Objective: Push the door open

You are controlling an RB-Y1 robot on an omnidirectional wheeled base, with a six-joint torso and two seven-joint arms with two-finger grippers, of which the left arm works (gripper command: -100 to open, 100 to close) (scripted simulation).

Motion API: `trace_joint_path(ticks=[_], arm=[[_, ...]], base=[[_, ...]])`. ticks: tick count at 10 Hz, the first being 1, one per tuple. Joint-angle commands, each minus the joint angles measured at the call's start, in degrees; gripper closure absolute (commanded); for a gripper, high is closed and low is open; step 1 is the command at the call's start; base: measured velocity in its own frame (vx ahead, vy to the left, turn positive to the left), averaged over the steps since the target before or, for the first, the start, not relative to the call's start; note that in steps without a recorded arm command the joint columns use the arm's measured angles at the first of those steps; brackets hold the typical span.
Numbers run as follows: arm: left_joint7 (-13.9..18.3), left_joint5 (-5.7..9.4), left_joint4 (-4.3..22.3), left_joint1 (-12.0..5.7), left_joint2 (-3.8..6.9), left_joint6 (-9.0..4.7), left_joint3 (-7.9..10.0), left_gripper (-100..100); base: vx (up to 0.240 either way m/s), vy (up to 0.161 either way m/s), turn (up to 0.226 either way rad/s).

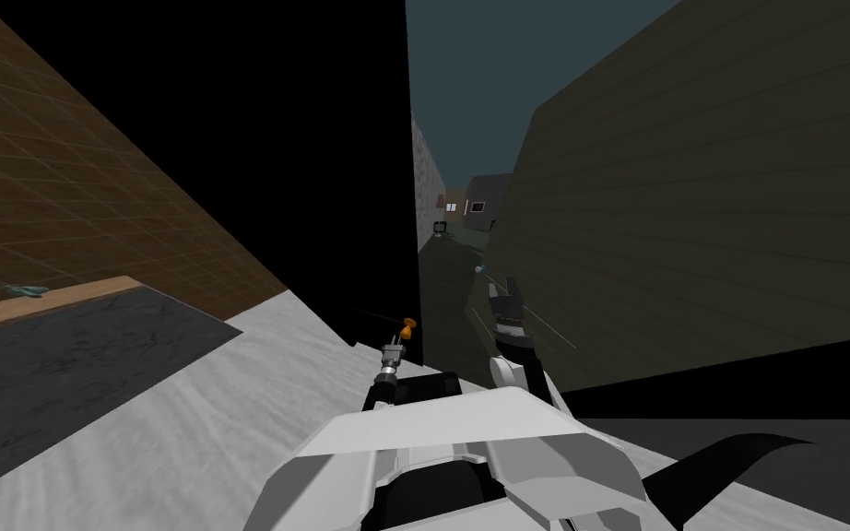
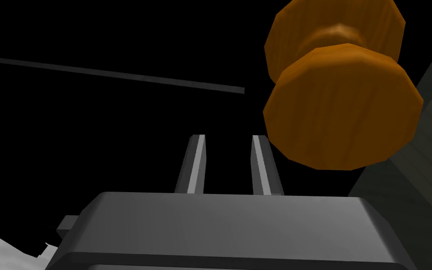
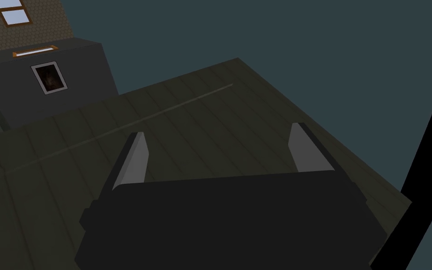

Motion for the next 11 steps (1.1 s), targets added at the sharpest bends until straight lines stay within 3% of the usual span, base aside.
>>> trace_joint_path(ticks=[1, 9, 11], arm=[[1.41, -0.85, 0.77, -0.16, 0.26, -2.43, -2.32, -100], [6.13, -3.31, 1.56, 0.41, 3.82, -10.54, -9.03, -100], [5.89, -3.11, 2.18, -0.17, 3.18, -10.03, -8.33, -100]], base=[[-0.090, 0.104, -0.108], [-0.106, 0.063, -0.106], [0.035, 0.006, -0.027]])
